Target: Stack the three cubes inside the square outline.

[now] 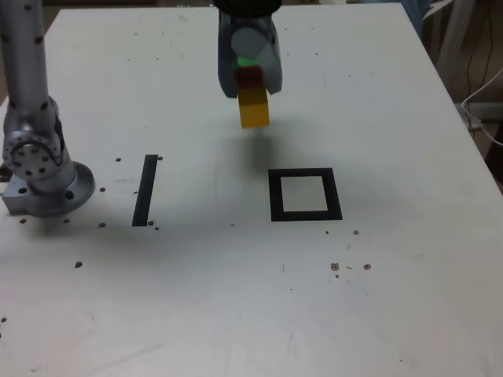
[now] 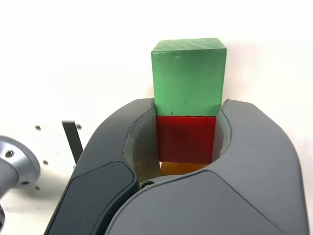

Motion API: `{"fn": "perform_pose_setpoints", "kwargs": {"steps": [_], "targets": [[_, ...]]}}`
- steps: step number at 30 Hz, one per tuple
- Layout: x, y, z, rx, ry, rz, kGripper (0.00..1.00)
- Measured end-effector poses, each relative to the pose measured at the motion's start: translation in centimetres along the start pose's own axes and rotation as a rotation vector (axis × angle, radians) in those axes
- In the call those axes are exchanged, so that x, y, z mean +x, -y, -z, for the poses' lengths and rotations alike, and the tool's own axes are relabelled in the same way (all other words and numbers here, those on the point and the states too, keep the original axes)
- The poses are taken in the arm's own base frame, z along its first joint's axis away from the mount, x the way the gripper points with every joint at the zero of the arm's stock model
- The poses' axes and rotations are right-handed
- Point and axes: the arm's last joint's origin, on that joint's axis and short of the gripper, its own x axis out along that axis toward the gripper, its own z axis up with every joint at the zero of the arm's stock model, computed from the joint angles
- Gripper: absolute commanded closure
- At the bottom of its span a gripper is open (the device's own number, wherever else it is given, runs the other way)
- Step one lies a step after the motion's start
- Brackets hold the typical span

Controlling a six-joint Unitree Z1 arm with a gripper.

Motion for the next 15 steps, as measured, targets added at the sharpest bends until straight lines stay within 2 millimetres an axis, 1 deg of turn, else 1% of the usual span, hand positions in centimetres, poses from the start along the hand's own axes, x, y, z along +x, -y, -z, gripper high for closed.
{"fn": "perform_pose_setpoints", "kwargs": {"steps": [3,6,8,10,15], "targets": [[0.1,2.0,-0.1,0.018,-0.003,0.010,0.67],[0.1,3.0,-0.2,0.023,-0.002,0.014,0.67],[0.0,4.2,-0.4,0.028,0.004,0.017,0.67],[-0.3,5.4,-0.6,0.045,0.017,0.017,0.67],[-1.8,7.0,-1.3,0.045,0.048,0.014,0.67]]}}
